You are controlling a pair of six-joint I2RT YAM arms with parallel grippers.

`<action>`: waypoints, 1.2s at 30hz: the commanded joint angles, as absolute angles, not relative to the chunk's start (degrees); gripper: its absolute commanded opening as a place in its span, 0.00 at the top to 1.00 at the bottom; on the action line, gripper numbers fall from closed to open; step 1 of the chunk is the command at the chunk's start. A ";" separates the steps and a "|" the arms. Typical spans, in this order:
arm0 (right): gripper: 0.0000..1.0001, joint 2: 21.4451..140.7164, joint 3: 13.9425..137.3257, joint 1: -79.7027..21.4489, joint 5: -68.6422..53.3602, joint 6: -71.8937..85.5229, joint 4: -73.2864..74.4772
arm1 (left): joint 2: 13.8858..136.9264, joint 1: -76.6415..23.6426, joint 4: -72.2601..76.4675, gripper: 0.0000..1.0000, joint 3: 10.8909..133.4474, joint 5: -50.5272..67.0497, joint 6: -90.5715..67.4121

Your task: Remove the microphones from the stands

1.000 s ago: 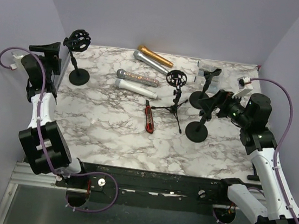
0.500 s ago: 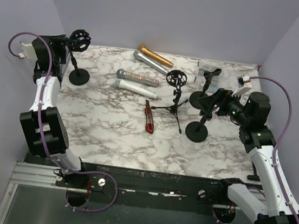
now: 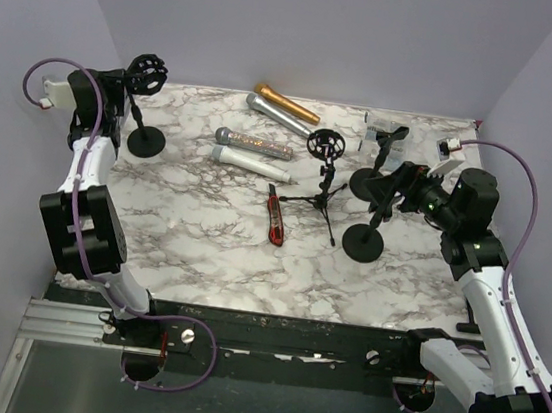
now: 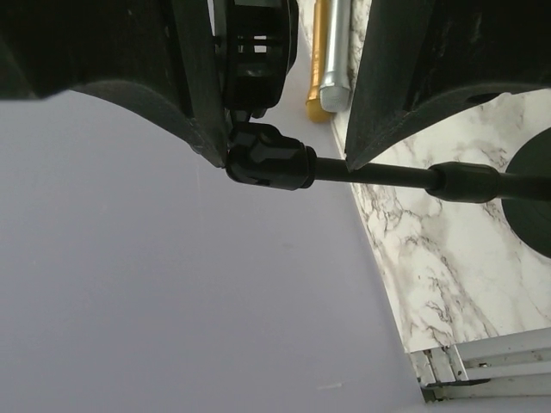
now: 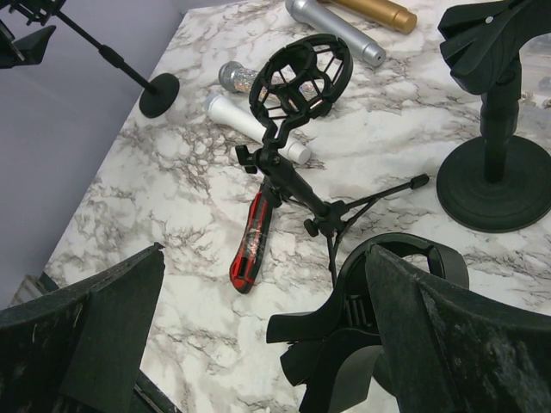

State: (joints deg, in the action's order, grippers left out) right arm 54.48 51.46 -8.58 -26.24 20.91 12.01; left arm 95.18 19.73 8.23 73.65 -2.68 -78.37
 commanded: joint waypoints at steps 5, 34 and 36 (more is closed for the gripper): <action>0.00 56.06 50.54 -8.88 -26.59 20.69 13.36 | 98.68 19.00 9.42 0.49 67.91 -5.44 -76.35; 0.00 57.10 50.41 -8.85 -26.12 20.60 13.83 | 101.79 19.75 13.93 0.38 59.71 -1.05 -72.88; 0.00 57.52 50.60 -8.87 -26.11 20.62 13.81 | 99.01 19.76 12.27 0.38 60.52 -0.02 -72.39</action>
